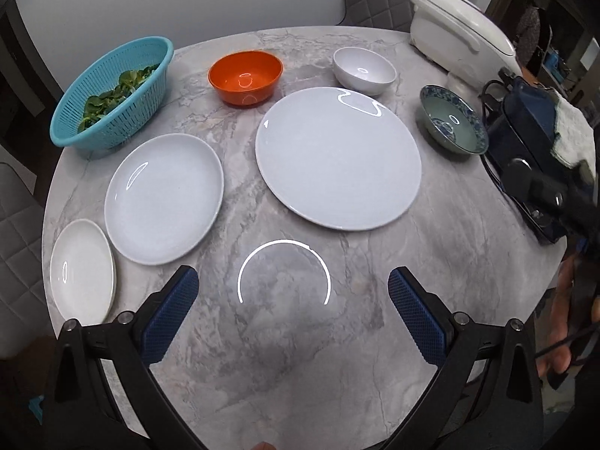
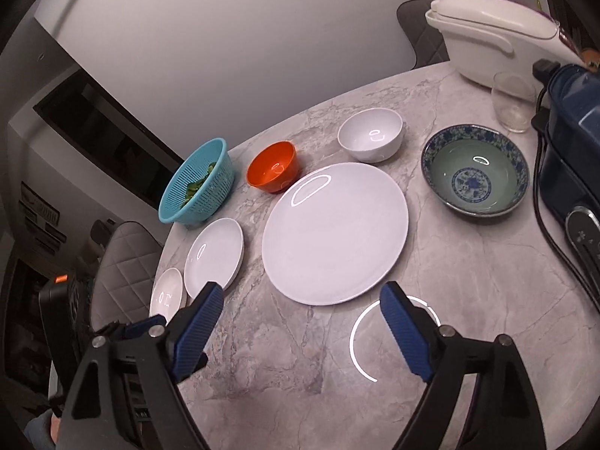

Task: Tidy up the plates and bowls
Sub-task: 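Move both grippers toward the rim of the large white plate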

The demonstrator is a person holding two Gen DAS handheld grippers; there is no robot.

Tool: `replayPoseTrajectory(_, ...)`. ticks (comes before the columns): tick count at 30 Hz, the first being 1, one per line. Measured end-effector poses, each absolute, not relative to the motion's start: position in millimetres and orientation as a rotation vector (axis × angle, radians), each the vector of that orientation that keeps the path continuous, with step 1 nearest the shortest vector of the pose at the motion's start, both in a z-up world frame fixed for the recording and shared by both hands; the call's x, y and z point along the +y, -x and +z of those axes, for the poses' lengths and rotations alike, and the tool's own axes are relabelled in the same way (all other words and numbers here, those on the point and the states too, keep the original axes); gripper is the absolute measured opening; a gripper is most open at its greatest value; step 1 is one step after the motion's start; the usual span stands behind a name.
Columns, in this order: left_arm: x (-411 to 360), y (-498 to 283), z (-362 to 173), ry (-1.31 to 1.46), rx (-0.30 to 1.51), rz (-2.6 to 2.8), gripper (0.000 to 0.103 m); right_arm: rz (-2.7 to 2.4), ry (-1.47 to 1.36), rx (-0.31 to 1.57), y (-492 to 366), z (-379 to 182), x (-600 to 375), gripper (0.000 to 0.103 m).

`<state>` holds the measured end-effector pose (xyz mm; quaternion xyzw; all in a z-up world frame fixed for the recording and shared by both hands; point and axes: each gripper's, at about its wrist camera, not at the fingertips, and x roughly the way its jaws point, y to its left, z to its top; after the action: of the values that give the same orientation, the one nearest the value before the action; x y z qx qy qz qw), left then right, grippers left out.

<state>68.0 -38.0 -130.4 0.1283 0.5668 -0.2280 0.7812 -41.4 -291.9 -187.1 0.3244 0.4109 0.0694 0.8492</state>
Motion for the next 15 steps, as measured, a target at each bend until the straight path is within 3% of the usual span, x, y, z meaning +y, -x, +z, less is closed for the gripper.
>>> replayPoseTrajectory(7,-79.9,-179.1,-146.9,-0.318,1.296,-0.537,0.102,0.101,-0.847,0.950,10.4,-239.1,-341.1,0.083)
replayPoseTrajectory(9,-89.1,-201.5,-156.7,-0.315,1.325,-0.591,0.101,0.095,-0.895,0.977,1.4,-255.3,-353.9,0.072)
replayPoseTrajectory(12,-95.9,-226.6,-170.0,-0.342,1.348,-0.623,0.098,0.100,-0.942,0.982,-5.0,-273.7,-364.8,0.071)
replayPoseTrajectory(15,-92.9,-247.3,-184.9,-0.282,1.408,-0.688,0.080,0.118,-0.979,0.981,-6.0,-287.4,-366.7,0.067)
